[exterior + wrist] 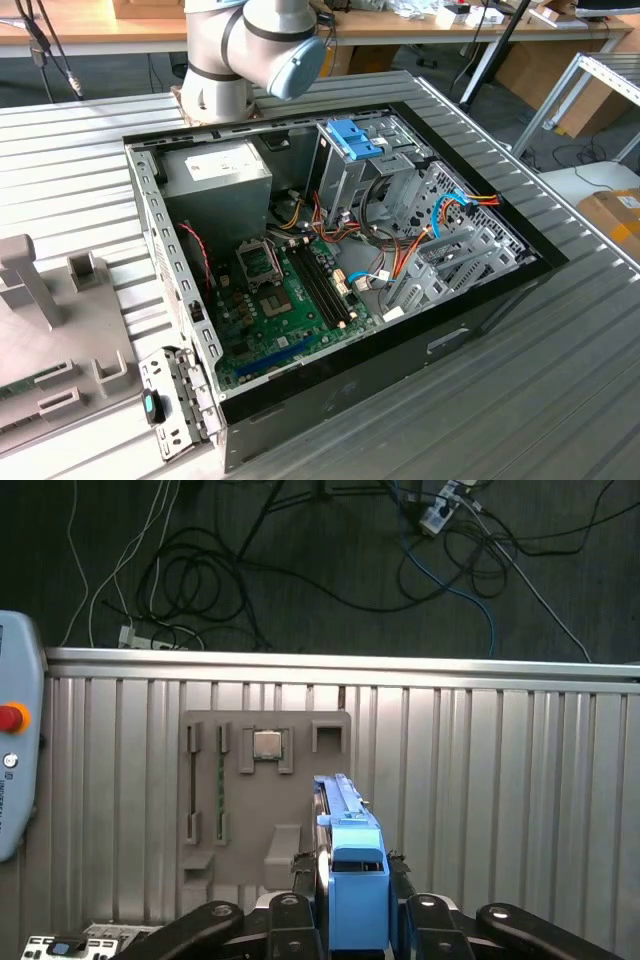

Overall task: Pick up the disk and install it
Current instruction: 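Pick up the disk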

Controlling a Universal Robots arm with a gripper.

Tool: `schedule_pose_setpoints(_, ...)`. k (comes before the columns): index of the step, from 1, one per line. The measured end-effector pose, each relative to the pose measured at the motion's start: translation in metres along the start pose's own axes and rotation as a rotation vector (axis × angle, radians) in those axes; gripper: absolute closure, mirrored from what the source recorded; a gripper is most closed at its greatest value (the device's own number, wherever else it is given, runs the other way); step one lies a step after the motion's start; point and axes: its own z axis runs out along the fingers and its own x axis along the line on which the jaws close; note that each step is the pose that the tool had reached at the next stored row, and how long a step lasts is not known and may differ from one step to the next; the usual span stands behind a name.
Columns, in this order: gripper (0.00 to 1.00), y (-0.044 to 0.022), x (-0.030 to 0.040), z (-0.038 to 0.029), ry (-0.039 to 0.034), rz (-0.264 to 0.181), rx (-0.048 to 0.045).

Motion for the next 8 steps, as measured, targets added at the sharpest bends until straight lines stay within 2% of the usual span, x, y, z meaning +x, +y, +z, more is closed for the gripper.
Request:
schedule_pose_setpoints(4,0.64,-0.0097,0.0003,0.0,0.0,0.0,-0.0001)
schedule_pose_setpoints(8,0.64,-0.027,0.0007,0.0002,0.0001,0.0,-0.0001)
